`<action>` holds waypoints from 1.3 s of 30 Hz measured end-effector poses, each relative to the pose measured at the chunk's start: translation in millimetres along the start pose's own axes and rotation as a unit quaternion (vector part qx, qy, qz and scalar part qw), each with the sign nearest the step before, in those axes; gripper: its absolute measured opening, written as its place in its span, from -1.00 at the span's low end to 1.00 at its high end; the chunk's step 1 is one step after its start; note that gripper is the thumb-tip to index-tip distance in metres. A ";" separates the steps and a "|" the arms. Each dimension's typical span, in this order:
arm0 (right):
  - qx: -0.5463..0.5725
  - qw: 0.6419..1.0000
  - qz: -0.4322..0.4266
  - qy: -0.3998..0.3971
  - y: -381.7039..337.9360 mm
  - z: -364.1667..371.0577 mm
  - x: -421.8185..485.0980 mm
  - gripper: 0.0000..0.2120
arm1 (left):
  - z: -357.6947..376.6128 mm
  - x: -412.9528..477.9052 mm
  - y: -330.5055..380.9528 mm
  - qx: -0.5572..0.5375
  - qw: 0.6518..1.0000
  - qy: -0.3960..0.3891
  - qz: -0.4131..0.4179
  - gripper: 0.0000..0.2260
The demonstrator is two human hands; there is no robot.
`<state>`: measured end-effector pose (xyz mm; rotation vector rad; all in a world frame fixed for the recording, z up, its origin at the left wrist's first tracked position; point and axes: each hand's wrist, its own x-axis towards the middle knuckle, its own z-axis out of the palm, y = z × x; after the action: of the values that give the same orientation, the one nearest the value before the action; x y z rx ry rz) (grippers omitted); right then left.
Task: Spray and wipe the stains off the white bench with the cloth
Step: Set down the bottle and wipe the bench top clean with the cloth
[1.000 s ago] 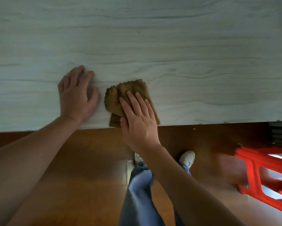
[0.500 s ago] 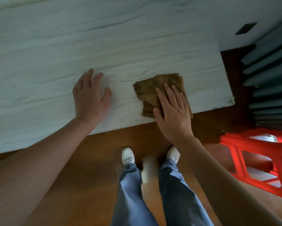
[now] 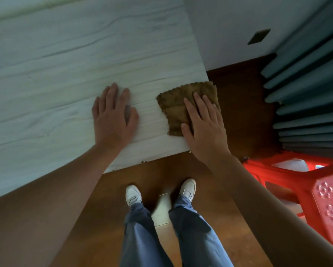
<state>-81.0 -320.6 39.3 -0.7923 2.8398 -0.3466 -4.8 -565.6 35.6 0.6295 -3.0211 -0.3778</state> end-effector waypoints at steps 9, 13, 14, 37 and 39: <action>-0.023 0.999 -0.036 -0.003 12.4 -10.3 116.4 -0.38 | 4.7 4.0 -1.5 0.021 0.999 0.024 0.006 -0.48; -0.033 0.998 -0.050 0.006 7.9 -11.6 178.5 -0.39 | 7.1 5.3 -2.9 0.025 0.999 0.032 0.008 -0.47; -0.034 0.998 -0.052 0.009 6.2 -11.6 194.1 -0.38 | 7.8 5.5 -3.1 0.027 0.999 0.033 0.011 -0.47; -0.017 0.997 -0.067 0.025 -11.2 -17.4 274.2 -0.41 | 9.3 6.7 -3.7 0.021 0.997 0.074 0.020 -0.49; -0.003 0.997 -0.073 0.026 -9.1 -14.0 232.4 -0.40 | 8.8 7.3 -3.0 0.024 0.997 0.069 0.019 -0.49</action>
<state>-275.9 -448.2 31.3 -1.0106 2.8384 -0.3842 -11.0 -569.2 26.2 0.5746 -2.9129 -0.2508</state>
